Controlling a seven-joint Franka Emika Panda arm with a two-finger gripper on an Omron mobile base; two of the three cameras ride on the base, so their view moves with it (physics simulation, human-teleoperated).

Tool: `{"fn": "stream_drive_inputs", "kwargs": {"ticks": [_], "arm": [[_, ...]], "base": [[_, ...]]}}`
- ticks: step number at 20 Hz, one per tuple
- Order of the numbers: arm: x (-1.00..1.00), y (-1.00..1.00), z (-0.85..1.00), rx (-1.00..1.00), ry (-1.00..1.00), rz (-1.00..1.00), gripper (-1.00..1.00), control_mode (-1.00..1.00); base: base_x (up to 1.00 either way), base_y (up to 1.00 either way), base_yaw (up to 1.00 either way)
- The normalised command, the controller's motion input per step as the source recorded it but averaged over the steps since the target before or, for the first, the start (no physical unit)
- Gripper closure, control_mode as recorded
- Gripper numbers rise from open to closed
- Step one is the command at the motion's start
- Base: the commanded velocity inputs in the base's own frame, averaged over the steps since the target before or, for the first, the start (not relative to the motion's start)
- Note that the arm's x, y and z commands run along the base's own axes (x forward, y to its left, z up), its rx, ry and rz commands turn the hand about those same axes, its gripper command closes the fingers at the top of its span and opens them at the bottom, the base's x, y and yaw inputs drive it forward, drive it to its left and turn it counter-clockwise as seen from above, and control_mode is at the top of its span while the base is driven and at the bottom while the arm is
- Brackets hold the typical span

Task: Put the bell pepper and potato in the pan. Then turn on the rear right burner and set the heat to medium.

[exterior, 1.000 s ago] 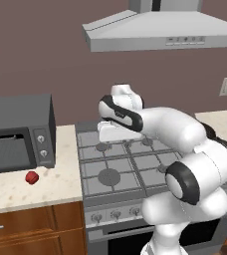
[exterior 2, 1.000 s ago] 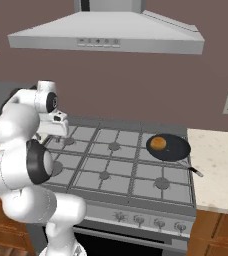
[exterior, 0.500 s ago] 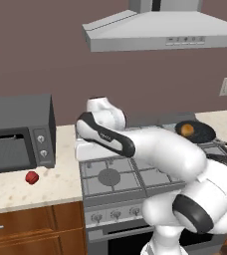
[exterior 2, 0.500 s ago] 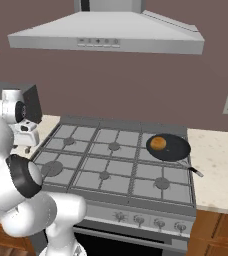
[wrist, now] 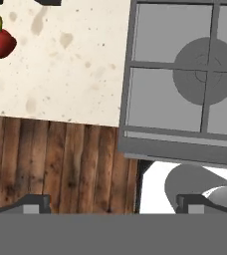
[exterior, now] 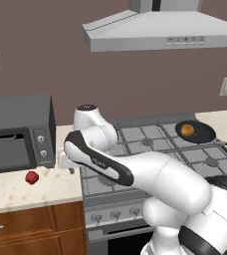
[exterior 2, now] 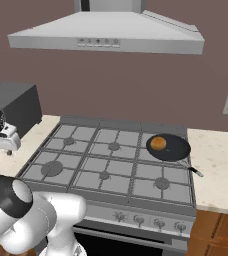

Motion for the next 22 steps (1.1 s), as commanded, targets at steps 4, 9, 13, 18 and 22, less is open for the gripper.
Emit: {"fn": "stream_drive_inputs", "kwargs": {"ticks": [4,9,13,18,22], "arm": [[0.0,0.49,0.06,0.06,-0.27,-0.04,-1.0,-1.0],[0.0,0.43,0.09,0.01,-0.14,-0.04,-1.0,-1.0],[0.08,0.29,0.01,0.0,-0.02,-0.01,-1.0,-1.0],[0.27,0.32,0.0,0.04,-0.07,0.0,-1.0,-1.0],[0.36,0.36,0.0,0.06,-0.01,0.0,-1.0,-1.0]], "base": [[0.0,0.0,0.0],[0.0,0.0,0.0],[0.0,0.0,0.0],[0.0,0.0,0.0],[0.0,0.0,0.0]]}}
